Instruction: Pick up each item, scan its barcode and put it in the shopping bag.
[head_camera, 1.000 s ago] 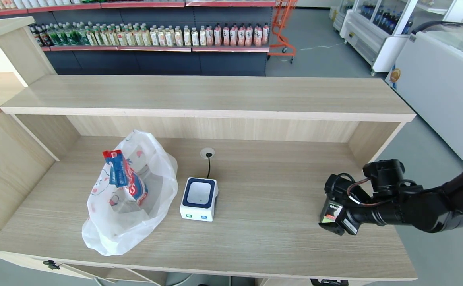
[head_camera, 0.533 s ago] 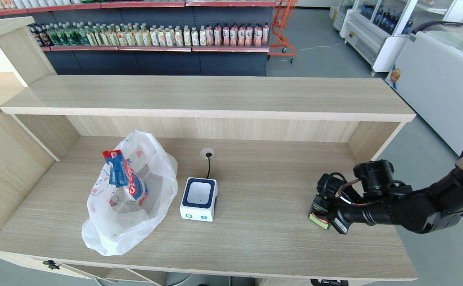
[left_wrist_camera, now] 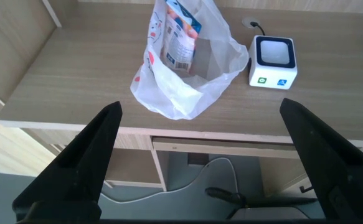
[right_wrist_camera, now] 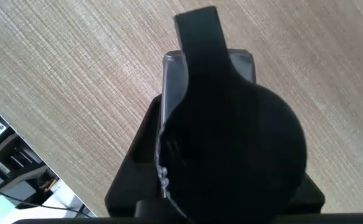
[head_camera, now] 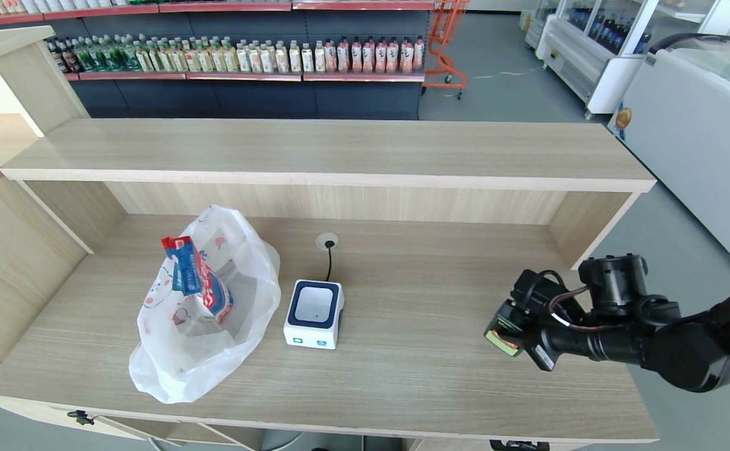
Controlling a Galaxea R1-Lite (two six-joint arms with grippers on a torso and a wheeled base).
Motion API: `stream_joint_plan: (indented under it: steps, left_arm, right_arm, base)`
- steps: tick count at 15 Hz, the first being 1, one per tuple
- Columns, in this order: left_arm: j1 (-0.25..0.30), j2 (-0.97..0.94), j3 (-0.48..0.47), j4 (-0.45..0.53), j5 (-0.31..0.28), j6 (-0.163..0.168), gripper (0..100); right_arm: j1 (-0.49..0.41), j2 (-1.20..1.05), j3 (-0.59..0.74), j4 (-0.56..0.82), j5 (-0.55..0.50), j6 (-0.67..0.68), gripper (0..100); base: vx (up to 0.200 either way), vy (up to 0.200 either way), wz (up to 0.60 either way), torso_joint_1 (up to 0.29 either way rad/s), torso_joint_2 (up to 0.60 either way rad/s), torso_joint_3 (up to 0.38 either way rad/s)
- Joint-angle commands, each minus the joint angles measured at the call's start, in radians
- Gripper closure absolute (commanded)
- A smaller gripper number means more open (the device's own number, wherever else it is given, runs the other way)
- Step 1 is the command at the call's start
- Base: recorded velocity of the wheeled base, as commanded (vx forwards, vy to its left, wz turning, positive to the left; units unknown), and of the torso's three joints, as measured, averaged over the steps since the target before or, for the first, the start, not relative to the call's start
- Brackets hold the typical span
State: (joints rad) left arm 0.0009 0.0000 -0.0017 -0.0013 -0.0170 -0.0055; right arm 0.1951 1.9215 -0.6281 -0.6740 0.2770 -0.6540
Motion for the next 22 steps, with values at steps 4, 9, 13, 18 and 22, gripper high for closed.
stream_joint_plan:
  steps: [4,9,13,18,22]
  left_arm:
    - [0.001,0.0,0.0,0.0,0.0,-0.001,0]
    - [-0.001,0.0,0.0,0.0,0.0,-0.001,0]
    - [-0.001,0.0,0.0,0.0,0.0,-0.001,0]
    - [0.001,0.0,0.0,0.0,0.0,-0.001,0]
    - [0.001,0.0,0.0,0.0,0.0,-0.001,0]
  right_arm:
    - [-0.158,-0.375,0.18,-0.154,0.054,-0.196,100]
    - [-0.049,-0.427,0.183,-0.065,0.492,-1.187,100]
    - [0.086,-0.429,0.171,0.241,0.511,-1.717,100]
    - [0.325,-0.403,0.174,0.234,0.502,-1.836,100]
    - [0.323,-0.415,0.199,0.245,0.513,-1.918,100]
  base:
    - [0.0,0.0,0.0,0.0,0.0,0.0]
    - [0.0,0.0,0.0,0.0,0.0,0.0]
    - [0.0,0.0,0.0,0.0,0.0,0.0]
    - [0.0,0.0,0.0,0.0,0.0,0.0]
    - [0.0,0.0,0.0,0.0,0.0,0.0]
